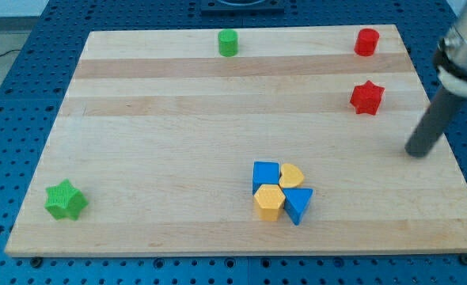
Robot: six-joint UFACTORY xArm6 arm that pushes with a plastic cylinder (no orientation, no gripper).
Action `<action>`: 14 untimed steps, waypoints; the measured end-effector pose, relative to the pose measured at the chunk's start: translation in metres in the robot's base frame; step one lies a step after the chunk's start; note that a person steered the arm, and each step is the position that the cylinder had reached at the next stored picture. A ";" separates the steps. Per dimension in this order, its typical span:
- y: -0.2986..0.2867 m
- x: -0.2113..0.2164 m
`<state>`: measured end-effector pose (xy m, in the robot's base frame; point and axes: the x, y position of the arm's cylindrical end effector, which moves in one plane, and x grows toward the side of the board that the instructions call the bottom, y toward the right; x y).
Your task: Push the red circle into the top of the red star
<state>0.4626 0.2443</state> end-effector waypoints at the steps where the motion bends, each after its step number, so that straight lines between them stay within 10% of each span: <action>1: 0.007 -0.064; 4: 0.030 -0.271; 8: -0.036 -0.203; 10: -0.018 -0.267; 14: -0.054 -0.139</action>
<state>0.3232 0.1906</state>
